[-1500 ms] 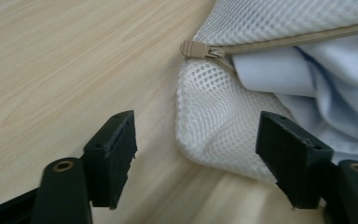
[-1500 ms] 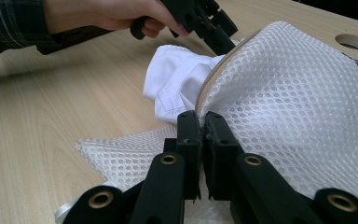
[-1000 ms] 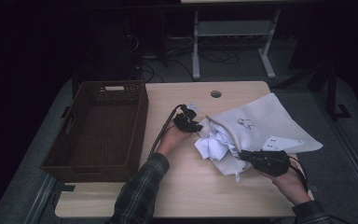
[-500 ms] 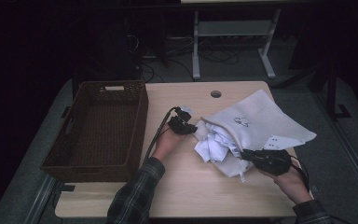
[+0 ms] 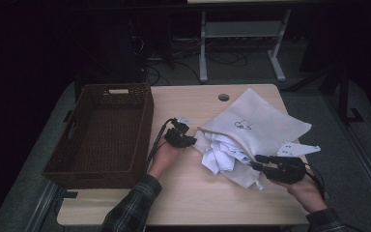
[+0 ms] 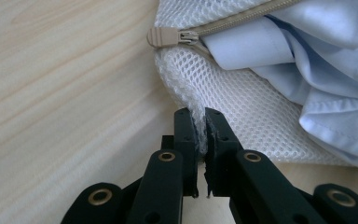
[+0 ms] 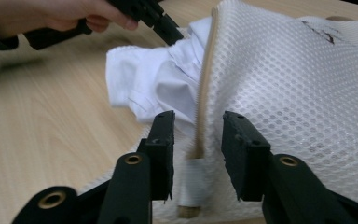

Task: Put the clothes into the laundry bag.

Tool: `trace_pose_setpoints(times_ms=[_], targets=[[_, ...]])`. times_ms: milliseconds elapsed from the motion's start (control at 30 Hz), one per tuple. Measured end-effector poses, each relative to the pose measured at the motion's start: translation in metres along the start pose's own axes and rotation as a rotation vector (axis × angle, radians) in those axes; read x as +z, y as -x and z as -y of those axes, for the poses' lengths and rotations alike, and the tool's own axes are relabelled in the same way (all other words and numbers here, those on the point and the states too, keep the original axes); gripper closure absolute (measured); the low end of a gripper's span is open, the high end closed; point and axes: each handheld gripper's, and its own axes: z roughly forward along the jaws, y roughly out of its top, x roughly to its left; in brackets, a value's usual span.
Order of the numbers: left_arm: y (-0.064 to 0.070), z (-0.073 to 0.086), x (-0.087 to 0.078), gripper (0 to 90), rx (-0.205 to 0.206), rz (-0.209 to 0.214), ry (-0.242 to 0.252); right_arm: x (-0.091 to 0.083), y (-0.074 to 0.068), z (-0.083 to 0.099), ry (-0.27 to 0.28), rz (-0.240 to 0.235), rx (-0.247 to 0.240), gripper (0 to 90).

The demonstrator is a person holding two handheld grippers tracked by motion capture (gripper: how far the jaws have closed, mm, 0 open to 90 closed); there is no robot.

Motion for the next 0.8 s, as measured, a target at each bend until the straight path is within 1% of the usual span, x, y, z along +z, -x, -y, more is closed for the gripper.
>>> trace_pose_setpoints(times_ms=[67,133,233,333,367,400,467,600,700,733,800], targets=[[0.002,0.004,-0.002,84.5,-0.005,0.005,0.005,-0.005,-0.005,-0.001,0.012,-0.010,0.002,60.4],[0.003,0.006,-0.005,84.6,-0.005,0.006,0.003,-0.009,-0.009,0.000,0.011,-0.023,0.008,60.1],[0.005,0.009,-0.009,84.5,-0.005,0.005,0.003,-0.012,-0.018,0.006,-0.011,-0.048,0.008,60.0],[0.007,0.014,-0.013,84.5,-0.003,0.003,-0.001,-0.015,-0.025,0.015,-0.042,-0.047,0.000,60.0],[0.007,0.014,-0.013,84.5,-0.003,0.003,-0.001,-0.016,-0.027,0.018,-0.051,-0.048,0.002,60.0],[0.009,0.018,-0.017,84.5,0.000,0.000,-0.006,-0.019,-0.028,0.022,-0.057,-0.048,0.005,60.0],[0.012,0.021,-0.020,84.5,0.003,0.000,-0.008,-0.022,-0.030,0.027,-0.069,-0.055,0.022,59.9],[0.020,0.028,-0.026,84.5,0.017,0.007,-0.018,-0.024,-0.037,0.035,-0.094,-0.051,0.018,56.8],[0.027,0.032,-0.030,84.5,0.025,0.012,-0.019,-0.019,-0.041,0.039,-0.119,-0.037,0.003,53.4],[0.029,0.034,-0.032,84.6,0.028,0.015,-0.020,-0.017,-0.042,0.039,-0.132,-0.025,-0.007,53.5],[0.033,0.038,-0.036,84.5,0.034,0.023,-0.023,-0.014,-0.041,0.040,-0.146,0.001,-0.016,59.2]])
